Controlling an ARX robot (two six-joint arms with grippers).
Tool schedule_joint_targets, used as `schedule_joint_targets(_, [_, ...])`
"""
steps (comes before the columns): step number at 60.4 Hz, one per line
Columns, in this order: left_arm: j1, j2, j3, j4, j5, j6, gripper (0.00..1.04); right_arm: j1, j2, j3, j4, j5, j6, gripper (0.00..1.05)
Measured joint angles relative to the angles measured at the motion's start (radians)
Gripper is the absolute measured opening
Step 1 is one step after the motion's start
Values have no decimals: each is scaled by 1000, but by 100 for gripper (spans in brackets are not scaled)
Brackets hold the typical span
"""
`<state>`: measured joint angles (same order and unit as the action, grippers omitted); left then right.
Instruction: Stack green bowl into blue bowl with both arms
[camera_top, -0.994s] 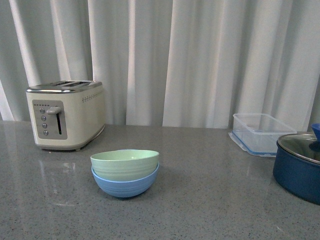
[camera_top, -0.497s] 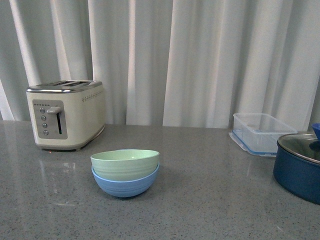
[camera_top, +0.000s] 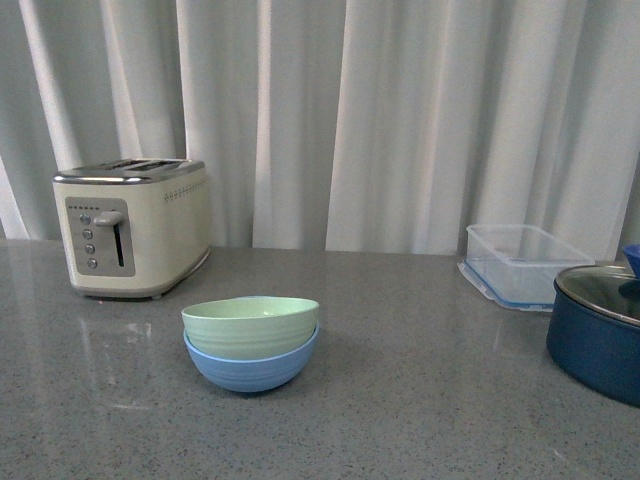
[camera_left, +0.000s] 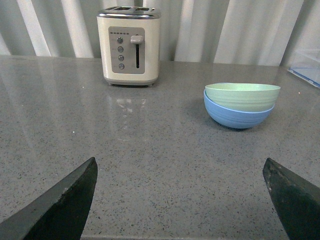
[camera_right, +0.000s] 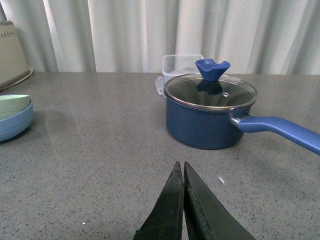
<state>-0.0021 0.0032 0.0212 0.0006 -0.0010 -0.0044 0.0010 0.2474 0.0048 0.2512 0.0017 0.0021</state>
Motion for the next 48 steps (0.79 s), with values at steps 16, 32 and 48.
schedule_joint_targets(16, [0,0,0,0,0,0,98,0,-69,0,-69,0,0,1])
schedule_joint_targets(32, [0,0,0,0,0,0,98,0,-242,1,-249,-3,0,1])
schedule_joint_targets(48, [0,0,0,0,0,0,98,0,-243,1,-249,-3,-2,53])
